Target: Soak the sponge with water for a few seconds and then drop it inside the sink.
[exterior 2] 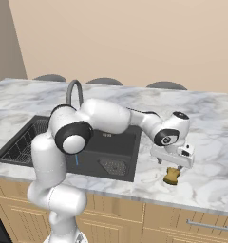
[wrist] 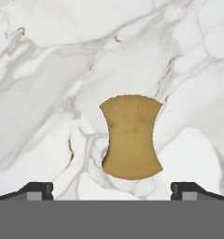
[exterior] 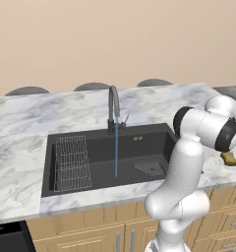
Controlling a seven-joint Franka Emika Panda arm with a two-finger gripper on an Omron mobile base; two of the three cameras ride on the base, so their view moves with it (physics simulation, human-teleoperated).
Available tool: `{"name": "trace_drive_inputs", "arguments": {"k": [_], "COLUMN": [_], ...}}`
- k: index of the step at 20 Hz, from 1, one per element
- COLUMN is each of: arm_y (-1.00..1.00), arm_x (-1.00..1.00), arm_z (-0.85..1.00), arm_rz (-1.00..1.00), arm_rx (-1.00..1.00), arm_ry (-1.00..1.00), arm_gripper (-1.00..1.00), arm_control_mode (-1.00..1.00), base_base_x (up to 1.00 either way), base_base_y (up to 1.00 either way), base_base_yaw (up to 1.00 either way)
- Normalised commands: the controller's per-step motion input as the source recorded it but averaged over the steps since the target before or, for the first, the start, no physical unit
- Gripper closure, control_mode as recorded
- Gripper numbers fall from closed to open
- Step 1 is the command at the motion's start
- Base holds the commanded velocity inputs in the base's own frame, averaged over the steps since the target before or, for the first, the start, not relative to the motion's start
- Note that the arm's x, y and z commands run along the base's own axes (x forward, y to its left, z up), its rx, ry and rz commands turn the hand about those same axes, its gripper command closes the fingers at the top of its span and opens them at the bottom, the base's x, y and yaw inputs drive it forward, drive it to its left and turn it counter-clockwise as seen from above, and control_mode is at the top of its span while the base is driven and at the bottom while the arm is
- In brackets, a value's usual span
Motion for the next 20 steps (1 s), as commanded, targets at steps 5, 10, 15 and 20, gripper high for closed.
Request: {"name": "trace_drive_inputs", "arguments": {"k": [5, 10, 15, 20], "arm_y": [-0.11, -0.02, 0.0, 0.0], "arm_x": [0.0, 0.0, 0.0, 0.0], "arm_z": [-0.27, -0.32, -0.16, -0.07], "arm_rz": [0.0, 0.0, 0.0, 0.0], "arm_rx": [0.0, 0.0, 0.0, -0.02], "arm_ry": [-0.07, -0.13, -0.08, -0.02], "arm_gripper": [-1.0, -1.0, -1.0, -1.0], "arm_control_mode": [-1.0, -1.0, -1.0, -1.0], "base_base_x": [0.0, 0.0, 0.0, 0.0], "base_base_y": [0.0, 0.0, 0.0, 0.0], "base_base_yaw": [0.0, 0.0, 0.0, 0.0]}}
